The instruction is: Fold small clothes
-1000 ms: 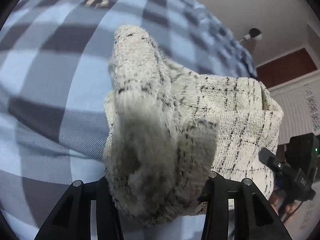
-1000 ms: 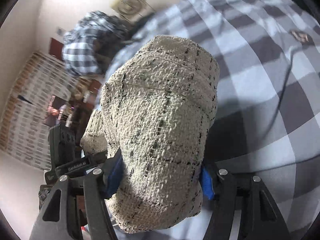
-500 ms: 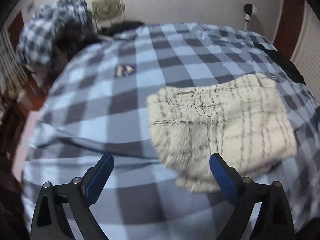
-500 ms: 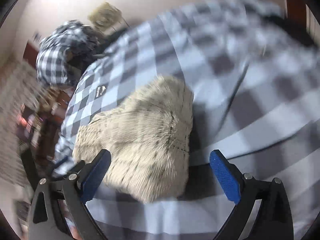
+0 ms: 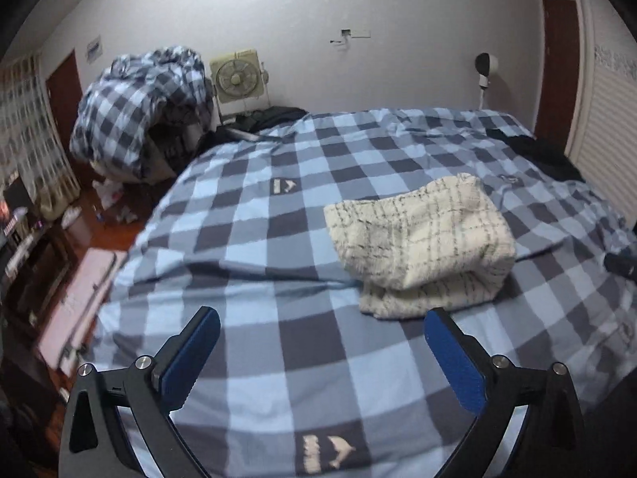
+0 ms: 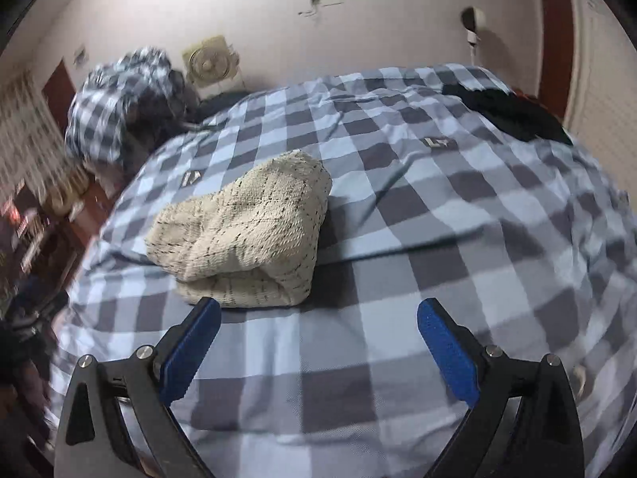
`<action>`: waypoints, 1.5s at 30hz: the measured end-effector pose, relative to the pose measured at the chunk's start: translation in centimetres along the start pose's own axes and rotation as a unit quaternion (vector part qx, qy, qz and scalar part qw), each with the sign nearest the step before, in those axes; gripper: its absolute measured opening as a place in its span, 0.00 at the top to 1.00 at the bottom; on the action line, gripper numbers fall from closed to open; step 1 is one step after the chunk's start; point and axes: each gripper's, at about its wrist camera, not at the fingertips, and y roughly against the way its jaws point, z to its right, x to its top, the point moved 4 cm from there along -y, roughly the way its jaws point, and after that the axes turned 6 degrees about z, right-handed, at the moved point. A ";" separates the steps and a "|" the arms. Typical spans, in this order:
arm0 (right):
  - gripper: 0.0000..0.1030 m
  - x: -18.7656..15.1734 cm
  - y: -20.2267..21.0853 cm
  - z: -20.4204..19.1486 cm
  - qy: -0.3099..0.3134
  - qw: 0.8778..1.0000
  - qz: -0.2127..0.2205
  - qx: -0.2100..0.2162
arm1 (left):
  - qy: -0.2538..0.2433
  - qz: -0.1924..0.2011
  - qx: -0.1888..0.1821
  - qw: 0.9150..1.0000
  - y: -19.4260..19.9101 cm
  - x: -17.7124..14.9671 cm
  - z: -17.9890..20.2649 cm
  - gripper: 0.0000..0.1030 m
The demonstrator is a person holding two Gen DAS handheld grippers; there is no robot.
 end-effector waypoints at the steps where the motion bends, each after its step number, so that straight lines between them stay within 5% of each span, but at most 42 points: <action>1: 0.05 -0.4 0.1 -0.2 0.003 1.000 0.003 -0.005 | 0.003 -0.001 -0.009 1.000 0.0 -0.1 0.1 0.00; 5: 0.05 -0.5 -0.7 -1.5 0.043 0.998 0.012 -0.038 | -0.006 0.005 -0.004 1.000 -0.3 0.1 0.5 0.00; 20: 0.05 -2.0 -4.2 -5.5 0.166 0.985 -0.023 -0.035 | 0.039 -0.043 -0.024 0.998 -3.4 -0.3 -0.1 0.00; 45: 0.05 -1.9 -2.9 -4.7 0.150 0.988 -0.026 -0.039 | -0.003 -0.031 -0.002 1.000 -2.9 -0.3 0.5 0.00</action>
